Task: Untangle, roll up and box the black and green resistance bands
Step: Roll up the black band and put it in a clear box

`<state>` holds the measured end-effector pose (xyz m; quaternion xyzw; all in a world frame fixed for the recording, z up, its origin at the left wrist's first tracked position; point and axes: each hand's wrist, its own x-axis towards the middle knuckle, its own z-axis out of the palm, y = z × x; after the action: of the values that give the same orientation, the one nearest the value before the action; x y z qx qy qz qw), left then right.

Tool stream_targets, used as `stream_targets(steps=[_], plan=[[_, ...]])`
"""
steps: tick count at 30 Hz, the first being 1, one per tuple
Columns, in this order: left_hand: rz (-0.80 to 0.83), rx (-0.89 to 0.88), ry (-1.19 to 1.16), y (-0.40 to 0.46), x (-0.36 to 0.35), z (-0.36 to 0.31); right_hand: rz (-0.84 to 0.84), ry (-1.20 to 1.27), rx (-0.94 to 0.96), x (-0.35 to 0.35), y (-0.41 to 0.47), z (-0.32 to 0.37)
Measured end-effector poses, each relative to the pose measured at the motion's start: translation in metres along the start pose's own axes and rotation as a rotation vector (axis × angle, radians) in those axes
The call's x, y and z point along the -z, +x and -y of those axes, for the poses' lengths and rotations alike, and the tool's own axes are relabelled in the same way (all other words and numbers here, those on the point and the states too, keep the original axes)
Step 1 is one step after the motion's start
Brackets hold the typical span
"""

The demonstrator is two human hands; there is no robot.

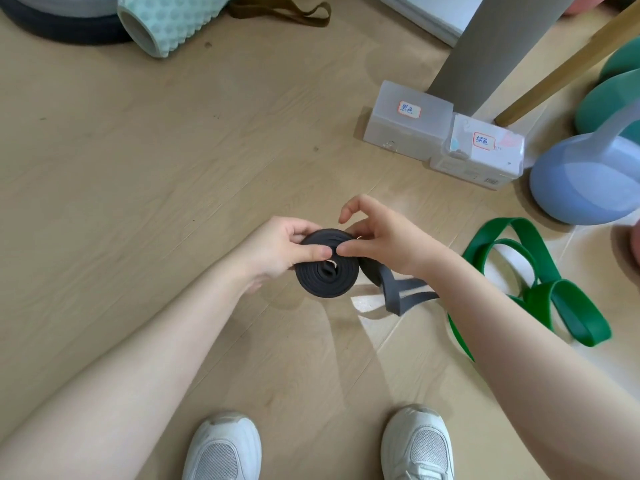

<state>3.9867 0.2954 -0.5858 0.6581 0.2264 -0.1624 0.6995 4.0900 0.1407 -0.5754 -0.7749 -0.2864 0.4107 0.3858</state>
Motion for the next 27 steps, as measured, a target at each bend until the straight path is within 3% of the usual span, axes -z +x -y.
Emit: stream_targets(steps=[8,15,23,27], plan=[[-0.147,-0.001,-0.27,-0.001,0.008,0.009,-0.026,0.219,0.031,-0.001,-0.006,-0.02],[-0.218,-0.065,-0.472,-0.001,0.001,0.012,-0.357,0.394,0.065,-0.026,-0.003,-0.019],[-0.208,-0.119,-0.289,-0.004,0.009,0.008,-0.16,0.333,0.043,-0.008,-0.009,-0.022],[-0.182,-0.091,-0.309,-0.005,0.011,0.012,-0.151,0.397,0.038,-0.011,-0.009,-0.023]])
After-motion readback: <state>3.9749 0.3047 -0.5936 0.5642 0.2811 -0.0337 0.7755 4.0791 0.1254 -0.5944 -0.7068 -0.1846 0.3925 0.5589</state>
